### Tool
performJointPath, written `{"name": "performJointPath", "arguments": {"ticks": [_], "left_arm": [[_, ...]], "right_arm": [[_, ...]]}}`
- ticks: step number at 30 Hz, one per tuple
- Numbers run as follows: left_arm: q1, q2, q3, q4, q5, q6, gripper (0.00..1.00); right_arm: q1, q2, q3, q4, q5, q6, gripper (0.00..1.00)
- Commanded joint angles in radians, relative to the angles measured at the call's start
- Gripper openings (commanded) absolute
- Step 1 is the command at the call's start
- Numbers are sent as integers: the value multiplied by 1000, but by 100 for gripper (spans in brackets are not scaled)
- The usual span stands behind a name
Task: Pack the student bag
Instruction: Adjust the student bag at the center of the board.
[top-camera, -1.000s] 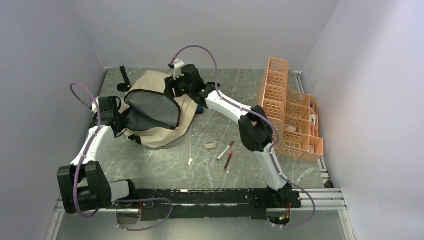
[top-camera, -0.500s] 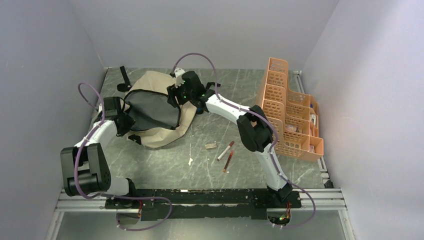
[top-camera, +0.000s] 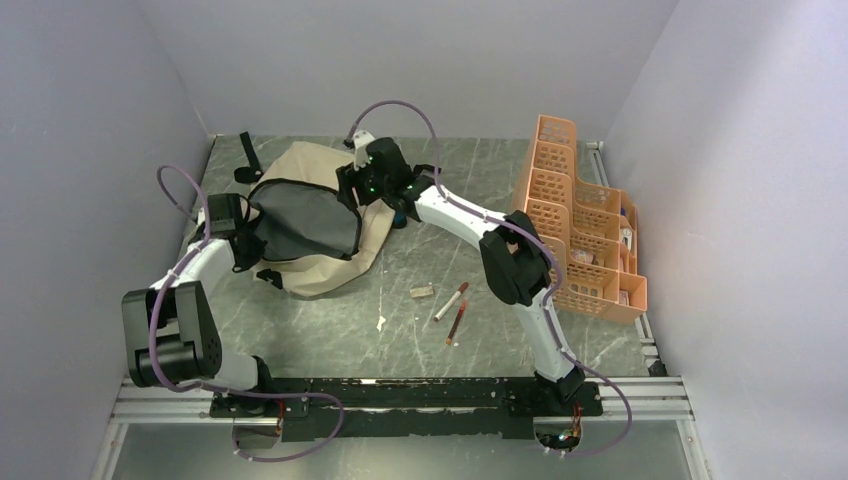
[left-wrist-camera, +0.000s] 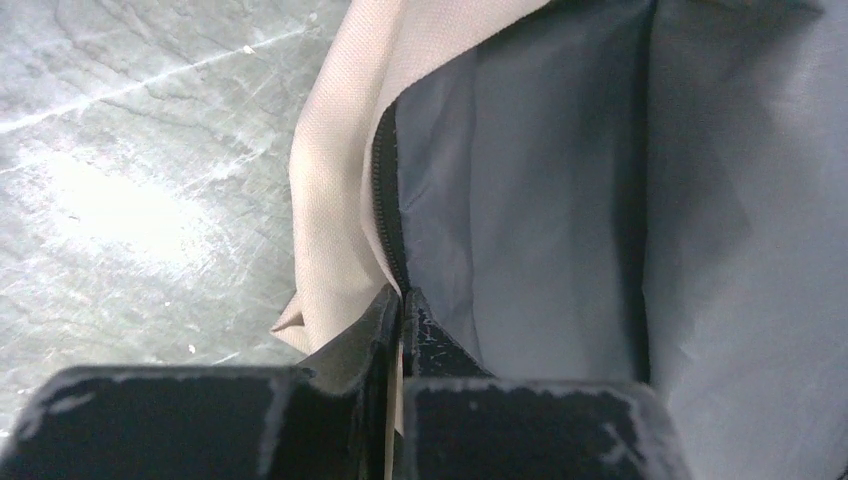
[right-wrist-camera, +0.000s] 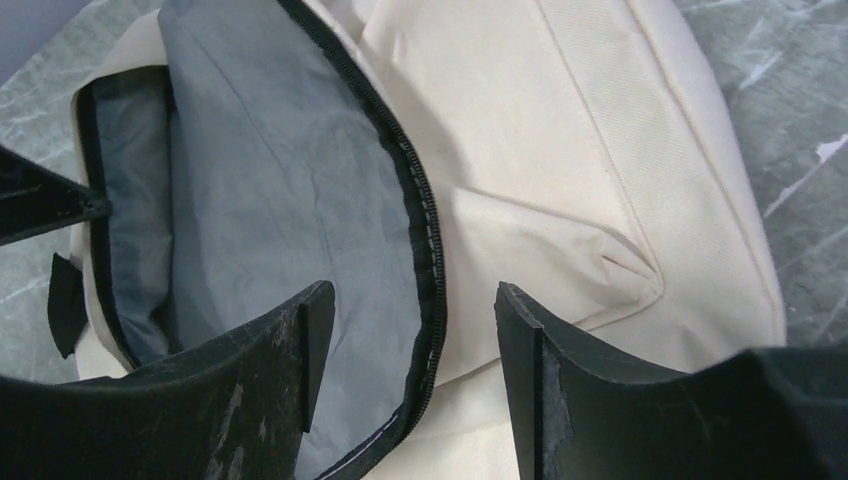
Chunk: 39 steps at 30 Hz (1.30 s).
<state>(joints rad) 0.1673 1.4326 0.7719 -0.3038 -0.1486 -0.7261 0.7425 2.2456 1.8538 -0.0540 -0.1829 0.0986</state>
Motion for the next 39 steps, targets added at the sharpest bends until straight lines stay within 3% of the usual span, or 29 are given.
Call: {"name": "performJointPath", "arguments": {"ticks": [1, 11, 24, 39], "left_arm": [[9, -76, 51, -43, -19, 42, 5], [9, -183, 42, -88, 28, 50, 5], [9, -207, 41, -101, 35, 57, 5], [10, -222, 47, -110, 48, 59, 5]], "right_arm": [[-31, 8, 93, -70, 23, 100, 64], [-52, 68, 111, -18, -173, 187, 63], [-53, 135, 133, -27, -154, 220, 63], [-54, 165, 149, -35, -295, 261, 61]]}}
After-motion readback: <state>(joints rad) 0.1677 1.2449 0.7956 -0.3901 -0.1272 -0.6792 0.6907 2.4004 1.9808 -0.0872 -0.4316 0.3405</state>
